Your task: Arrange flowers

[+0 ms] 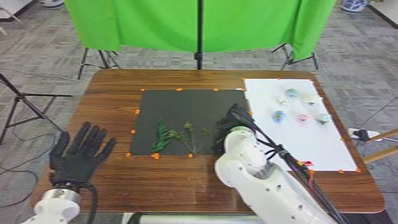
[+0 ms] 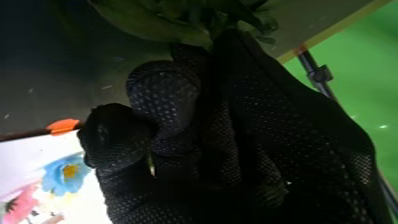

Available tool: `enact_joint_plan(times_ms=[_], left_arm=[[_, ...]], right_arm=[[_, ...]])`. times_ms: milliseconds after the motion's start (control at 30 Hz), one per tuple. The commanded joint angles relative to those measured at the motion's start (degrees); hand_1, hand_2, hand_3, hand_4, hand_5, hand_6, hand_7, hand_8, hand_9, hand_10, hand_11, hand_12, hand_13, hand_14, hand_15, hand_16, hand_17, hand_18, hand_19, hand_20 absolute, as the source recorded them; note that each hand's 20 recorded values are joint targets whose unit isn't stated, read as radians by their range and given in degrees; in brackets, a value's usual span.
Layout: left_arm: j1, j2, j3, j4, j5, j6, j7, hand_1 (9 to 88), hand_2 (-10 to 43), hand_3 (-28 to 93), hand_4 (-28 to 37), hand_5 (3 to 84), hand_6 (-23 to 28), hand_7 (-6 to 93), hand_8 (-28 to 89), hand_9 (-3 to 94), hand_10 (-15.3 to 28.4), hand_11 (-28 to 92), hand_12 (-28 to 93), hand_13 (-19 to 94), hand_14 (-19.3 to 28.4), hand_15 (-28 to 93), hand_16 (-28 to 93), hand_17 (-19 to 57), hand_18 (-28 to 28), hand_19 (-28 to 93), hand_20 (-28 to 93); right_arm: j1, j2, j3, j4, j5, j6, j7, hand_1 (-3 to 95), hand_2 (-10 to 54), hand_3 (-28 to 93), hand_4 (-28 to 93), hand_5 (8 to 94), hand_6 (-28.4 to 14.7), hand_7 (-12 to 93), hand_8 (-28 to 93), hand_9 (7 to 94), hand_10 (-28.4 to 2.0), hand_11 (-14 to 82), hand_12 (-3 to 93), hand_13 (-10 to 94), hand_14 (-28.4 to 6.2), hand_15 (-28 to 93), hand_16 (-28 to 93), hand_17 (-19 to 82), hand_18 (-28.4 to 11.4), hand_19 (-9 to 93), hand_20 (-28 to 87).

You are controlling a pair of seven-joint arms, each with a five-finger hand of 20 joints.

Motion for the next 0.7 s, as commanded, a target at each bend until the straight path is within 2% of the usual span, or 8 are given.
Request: enact_joint_plan(times_ms=[33, 233, 267, 333, 367, 400, 467, 700], left_arm=[[-1.04, 0.27, 1.12, 0.84, 0.59, 1.38, -2.23, 29.4, 13.2, 73, -28.3, 42.5, 6.4, 19.9, -12, 39.9, 15.2, 26, 12, 32, 15.3, 42, -6, -4.6, 15.2, 39, 19], [-0.69, 0.23, 0.78, 0.86, 0.48, 1.32, -1.68, 29.4, 13.5, 73, -28.3, 42.6, 6.5, 20.1, -12, 39.9, 15.3, 26, 12, 32, 15.3, 42, -6, -4.6, 15.2, 39, 19], [-0.74, 0.0, 0.73, 0.87, 0.54, 1.38, -1.73, 29.5, 13.5, 73, -28.3, 42.6, 6.5, 20.1, -12, 39.9, 15.3, 26, 12, 32, 15.3, 42, -6, -4.7, 15.2, 39, 19], [-1.08, 0.2, 1.15, 0.97, -0.19, 1.5, -1.35, 29.4, 13.5, 73, -28.3, 42.6, 6.5, 20.2, -12, 40.0, 15.3, 26, 12, 32, 15.3, 42, -6, -4.7, 15.3, 39, 19], [-1.31, 0.1, 1.28, 1.07, -0.19, 1.24, -1.37, 29.4, 13.5, 73, -28.3, 42.7, 6.5, 20.2, -12, 40.0, 15.3, 26, 12, 32, 15.3, 42, -6, -4.7, 15.2, 39, 19], [-1.31, 0.06, 1.32, 1.04, 0.04, 1.14, -1.47, 29.4, 13.5, 73, -28.3, 42.7, 6.5, 20.2, -12, 40.0, 15.3, 26, 12, 33, 15.3, 42, -6, -4.7, 15.2, 39, 19], [-1.19, 0.05, 1.35, 0.94, 0.08, 1.08, -1.44, 29.4, 13.6, 73, -28.3, 42.6, 6.5, 20.3, -12, 40.0, 15.3, 26, 12, 33, 15.3, 42, -6, -4.6, 15.2, 39, 19], [-1.09, 0.01, 1.3, 0.87, -0.06, 1.41, -1.24, 29.3, 13.6, 73, -28.3, 42.6, 6.5, 20.4, -12, 40.0, 15.3, 26, 12, 33, 15.3, 42, -6, -4.6, 15.2, 39, 19]], right_arm=[[-0.11, -1.95, 0.0, 1.85, 0.36, -0.61, 1.55, 61.1, -9.5, 72, -18, 79.8, -0.8, 33, 24, 91.6, -9.5, 12.5, 48.0, 83, -4.9, 50, 52, 50, -25.7, 93, 44], [-0.35, -1.54, 0.54, 1.93, 2.3, -2.46, 1.97, 59.4, -9.5, 71, -18, 74.2, -1.7, 38, 21, 86.9, -10.4, 13.4, 46.5, 78, -5.1, 51, 52, 46, -26.1, 93, 43], [-0.27, -1.52, 0.6, 2.2, 2.36, -3.15, 1.72, 58.6, -9.5, 71, -18, 73.1, -2.3, 37, 20, 86.0, -10.7, 13.6, 45.6, 77, -5.6, 53, 51, 45, -26.2, 93, 42], [-0.31, -1.17, 0.58, 2.24, 2.33, -3.9, 1.96, 57.5, -9.5, 71, -19, 70.9, -4.5, 31, 18, 84.1, -11.7, 13.6, 43.9, 74, -6.3, 54, 49, 44, -26.3, 93, 42], [-0.14, -1.03, 0.41, 2.4, 2.25, -3.38, 2.08, 57.0, -9.5, 72, -20, 69.3, -5.9, 26, 14, 82.7, -12.4, 13.2, 42.6, 73, -6.7, 54, 48, 43, -26.4, 93, 40], [-0.26, -0.97, 0.47, 2.29, 2.23, -3.62, 2.22, 56.5, -9.5, 72, -21, 67.6, -7.0, 23, 4, 80.8, -13.5, 12.8, 41.1, 71, -7.0, 54, 47, 42, -26.6, 93, 39], [-0.23, -0.84, 0.46, 2.19, 2.36, -3.61, 2.03, 54.5, -9.5, 73, -21, 65.1, -8.0, 21, -6, 78.3, -15.3, 14.6, 37.9, 70, -7.7, 54, 45, 41, -26.9, 93, 38], [-0.2, -0.57, 0.69, 0.95, 3.41, -3.5, 2.21, 51.0, -9.5, 76, -22, 62.5, -9.2, 17, -7, 73.3, -18.2, 22.1, 30.0, 68, -9.8, 56, 43, 41, -27.2, 93, 38]])
